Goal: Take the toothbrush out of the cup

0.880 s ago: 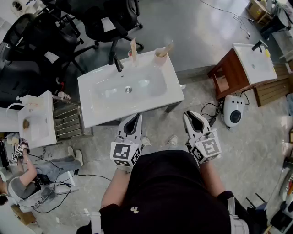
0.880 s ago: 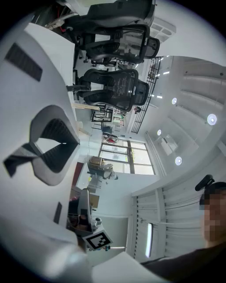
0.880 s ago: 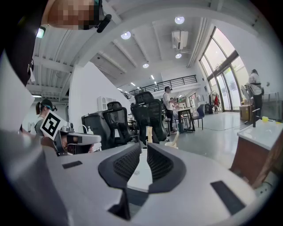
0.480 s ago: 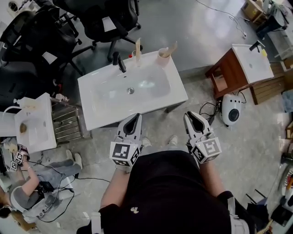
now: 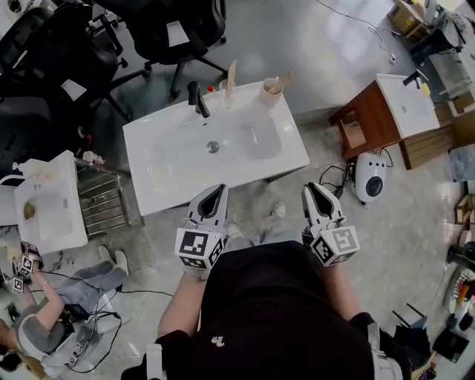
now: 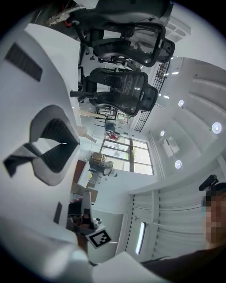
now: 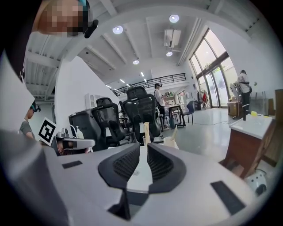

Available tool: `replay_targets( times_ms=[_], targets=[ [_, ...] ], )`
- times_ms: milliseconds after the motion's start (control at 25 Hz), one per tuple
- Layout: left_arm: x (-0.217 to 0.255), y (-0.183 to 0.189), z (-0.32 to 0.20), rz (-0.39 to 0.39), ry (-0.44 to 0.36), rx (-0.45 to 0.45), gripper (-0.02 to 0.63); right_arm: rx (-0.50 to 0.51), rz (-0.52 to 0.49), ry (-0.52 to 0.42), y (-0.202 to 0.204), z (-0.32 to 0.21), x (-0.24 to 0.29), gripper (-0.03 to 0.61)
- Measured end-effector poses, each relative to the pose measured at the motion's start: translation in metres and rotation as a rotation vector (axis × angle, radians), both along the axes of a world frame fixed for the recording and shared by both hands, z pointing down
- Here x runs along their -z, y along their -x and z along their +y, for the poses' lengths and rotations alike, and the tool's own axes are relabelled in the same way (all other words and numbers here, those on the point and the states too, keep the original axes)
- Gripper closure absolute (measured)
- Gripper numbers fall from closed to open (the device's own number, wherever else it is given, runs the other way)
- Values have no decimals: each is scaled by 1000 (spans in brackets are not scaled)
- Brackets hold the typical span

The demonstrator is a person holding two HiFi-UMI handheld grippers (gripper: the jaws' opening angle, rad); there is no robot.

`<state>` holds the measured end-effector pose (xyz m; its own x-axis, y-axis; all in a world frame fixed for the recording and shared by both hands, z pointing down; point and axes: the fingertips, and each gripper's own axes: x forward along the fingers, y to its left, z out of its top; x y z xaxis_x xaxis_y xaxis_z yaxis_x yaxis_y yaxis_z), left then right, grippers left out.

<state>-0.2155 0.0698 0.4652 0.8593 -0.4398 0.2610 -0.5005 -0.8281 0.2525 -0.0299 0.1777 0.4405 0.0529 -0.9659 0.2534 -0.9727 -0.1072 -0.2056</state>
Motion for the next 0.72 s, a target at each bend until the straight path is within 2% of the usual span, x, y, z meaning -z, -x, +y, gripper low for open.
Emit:
replay_targets(
  times_ms=[280, 720],
  targets=[
    [-4, -37, -22, -45, -13, 26, 591, 46, -43, -12, -38, -33, -7, 511],
    [5, -99, -69, -101, -64, 197, 591, 180, -105, -49, -122, -101, -13, 511]
  ],
)
